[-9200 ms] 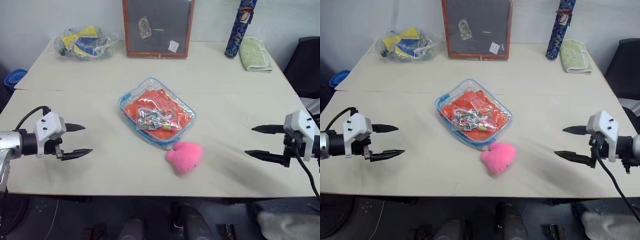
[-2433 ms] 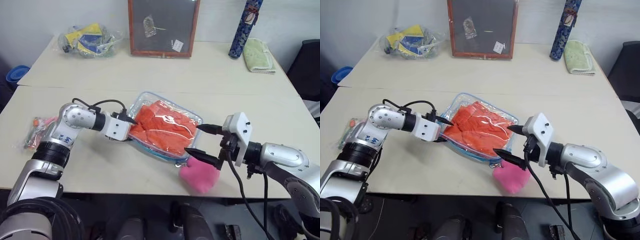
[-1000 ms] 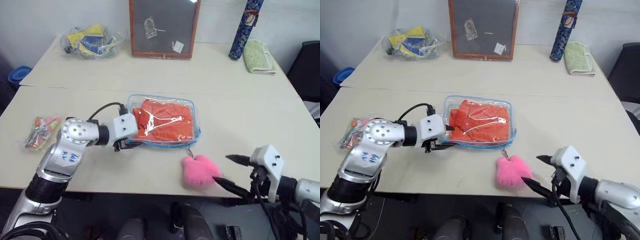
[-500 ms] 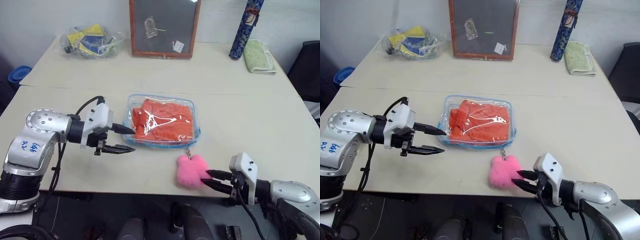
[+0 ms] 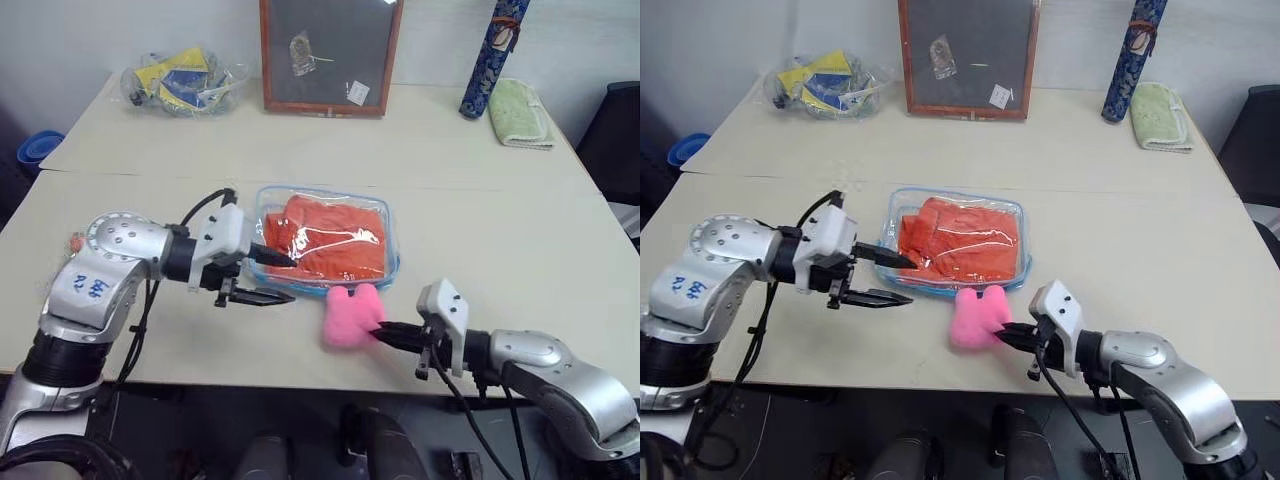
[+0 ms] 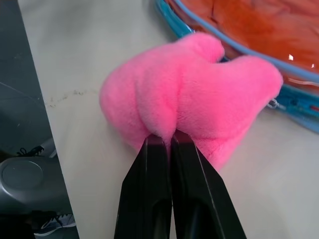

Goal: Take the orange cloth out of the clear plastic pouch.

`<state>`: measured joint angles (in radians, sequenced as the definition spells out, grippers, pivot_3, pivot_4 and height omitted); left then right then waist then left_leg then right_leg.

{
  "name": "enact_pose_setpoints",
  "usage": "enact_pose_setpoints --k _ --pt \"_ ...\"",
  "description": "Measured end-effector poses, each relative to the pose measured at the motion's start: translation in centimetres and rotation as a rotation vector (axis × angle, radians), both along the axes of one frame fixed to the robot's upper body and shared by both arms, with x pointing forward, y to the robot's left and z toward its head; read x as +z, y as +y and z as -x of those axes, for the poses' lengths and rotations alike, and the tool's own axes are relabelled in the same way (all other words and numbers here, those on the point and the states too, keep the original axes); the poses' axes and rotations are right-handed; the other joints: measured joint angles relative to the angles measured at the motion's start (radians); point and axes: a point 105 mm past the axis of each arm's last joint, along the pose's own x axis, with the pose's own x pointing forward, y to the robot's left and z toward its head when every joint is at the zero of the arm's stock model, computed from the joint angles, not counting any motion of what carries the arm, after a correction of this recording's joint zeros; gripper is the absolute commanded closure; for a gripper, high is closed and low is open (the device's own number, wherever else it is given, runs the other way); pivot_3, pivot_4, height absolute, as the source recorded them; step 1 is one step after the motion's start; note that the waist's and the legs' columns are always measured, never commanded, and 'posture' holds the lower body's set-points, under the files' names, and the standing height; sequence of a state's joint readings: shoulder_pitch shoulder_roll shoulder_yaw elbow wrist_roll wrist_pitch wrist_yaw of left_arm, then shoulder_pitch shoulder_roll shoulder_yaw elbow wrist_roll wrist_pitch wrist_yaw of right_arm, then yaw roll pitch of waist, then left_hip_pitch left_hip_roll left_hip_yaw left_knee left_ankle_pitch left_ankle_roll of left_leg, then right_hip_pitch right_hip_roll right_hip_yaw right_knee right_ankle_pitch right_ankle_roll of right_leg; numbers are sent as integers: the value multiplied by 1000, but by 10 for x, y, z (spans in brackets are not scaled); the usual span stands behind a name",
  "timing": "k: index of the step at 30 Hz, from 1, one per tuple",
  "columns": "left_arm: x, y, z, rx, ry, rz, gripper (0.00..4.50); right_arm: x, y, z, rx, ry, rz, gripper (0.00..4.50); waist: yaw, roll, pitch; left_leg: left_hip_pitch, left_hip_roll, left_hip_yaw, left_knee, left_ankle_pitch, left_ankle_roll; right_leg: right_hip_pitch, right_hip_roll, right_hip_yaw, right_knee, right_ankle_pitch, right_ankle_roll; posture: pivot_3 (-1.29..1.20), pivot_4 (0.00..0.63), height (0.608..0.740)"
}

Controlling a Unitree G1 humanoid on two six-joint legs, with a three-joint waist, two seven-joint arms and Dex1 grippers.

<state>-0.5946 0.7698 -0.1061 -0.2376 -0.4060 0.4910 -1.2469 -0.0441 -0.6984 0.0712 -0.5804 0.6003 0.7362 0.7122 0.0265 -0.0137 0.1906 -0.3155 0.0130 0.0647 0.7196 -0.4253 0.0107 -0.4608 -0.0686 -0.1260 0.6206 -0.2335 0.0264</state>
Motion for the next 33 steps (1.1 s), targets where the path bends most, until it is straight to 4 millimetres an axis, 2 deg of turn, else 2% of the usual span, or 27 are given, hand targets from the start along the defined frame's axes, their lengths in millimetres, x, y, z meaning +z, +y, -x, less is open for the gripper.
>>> enact_pose_setpoints --k 3,7,11,15,22,24,27,30,33 --pt "-9 -17 -5 -50 -2 -8 1833 -3 2 2 0 24 -10 3142 -1 0 0 0 0 0 0 0 0 1 1 0 1 0 0 0 150 740" --pt "-21 -44 -9 -147 -20 -49 1833 -7 6 7 20 32 -3 1718 -3 0 0 0 1 1 0 0 0 1 3 2 1 0 0 0 150 740" --pt "-41 -64 -7 -225 -66 -111 1833 -6 6 10 30 6 30 333 -4 0 0 0 2 3 0 0 0 1 4 4 1 0 0 0 150 740" --pt "-59 -68 -7 -273 -165 -204 1833 0 2 18 29 4 64 333 -2 0 0 0 2 2 0 0 0 0 3 5 1 0 0 0 150 740" --pt "-73 -71 -7 -287 -260 -243 1833 42 -20 27 35 -110 167 333 4 0 0 0 1 1 0 -1 1 1 1 5 -1 0 0 0 150 740" --pt "-76 -72 -10 -273 -262 -239 1833 55 -31 17 33 -191 245 333 3 0 0 0 0 2 1 -1 3 3 1 5 -2 1 1 0 150 740" --pt "-77 -72 -12 -244 -205 -220 1833 62 -50 -15 -2 -331 390 333 0 0 0 3 1 1 0 -1 3 7 2 4 -5 1 1 0 150 740" --pt "-78 -71 -12 -240 -172 -215 2423 51 -49 -37 23 -390 437 287 -1 0 0 3 1 1 -1 -1 3 7 3 4 -6 1 1 0 150 740" --pt "-77 -69 -11 -249 -160 -217 3335 36 -39 -56 76 -421 445 287 -2 0 0 2 1 2 -1 -1 3 6 3 4 -2 1 1 0 150 740"
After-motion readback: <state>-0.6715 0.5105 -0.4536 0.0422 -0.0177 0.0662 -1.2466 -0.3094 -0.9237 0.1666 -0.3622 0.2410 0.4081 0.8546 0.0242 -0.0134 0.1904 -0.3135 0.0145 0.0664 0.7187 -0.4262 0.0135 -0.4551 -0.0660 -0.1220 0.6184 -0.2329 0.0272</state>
